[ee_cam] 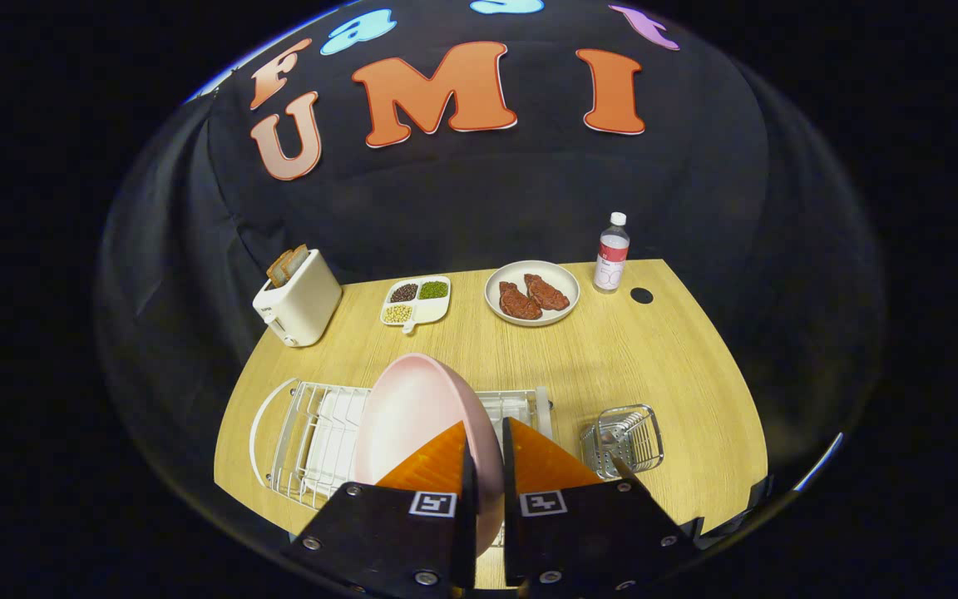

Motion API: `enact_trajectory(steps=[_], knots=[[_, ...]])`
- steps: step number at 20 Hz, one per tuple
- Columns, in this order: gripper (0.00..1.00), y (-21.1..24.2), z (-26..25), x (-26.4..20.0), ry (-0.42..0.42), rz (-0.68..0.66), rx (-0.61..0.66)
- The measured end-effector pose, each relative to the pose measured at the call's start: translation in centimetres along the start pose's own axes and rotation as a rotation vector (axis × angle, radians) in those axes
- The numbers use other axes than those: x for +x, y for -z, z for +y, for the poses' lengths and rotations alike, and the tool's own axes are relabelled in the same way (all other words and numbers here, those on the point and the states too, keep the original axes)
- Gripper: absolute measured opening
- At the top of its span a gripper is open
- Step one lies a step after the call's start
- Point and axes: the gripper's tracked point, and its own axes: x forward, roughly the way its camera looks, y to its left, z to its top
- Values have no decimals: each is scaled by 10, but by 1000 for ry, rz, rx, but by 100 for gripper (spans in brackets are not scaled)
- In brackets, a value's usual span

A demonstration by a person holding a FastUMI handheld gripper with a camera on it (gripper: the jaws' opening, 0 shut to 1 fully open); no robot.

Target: Take the plate from the dish rack, then take the spoon from the basket and place it into the plate.

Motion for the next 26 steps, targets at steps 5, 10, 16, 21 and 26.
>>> enact_trajectory(steps=[5,10,16,21,26], knots=[[14,19,-7,-28,-31,-22,-17],[14,47,-20,-53,-58,-23,-29],[14,96,-33,-71,-78,14,-43],[13,137,-36,-73,-101,56,-46],[14,164,-34,-77,-137,79,-48]])
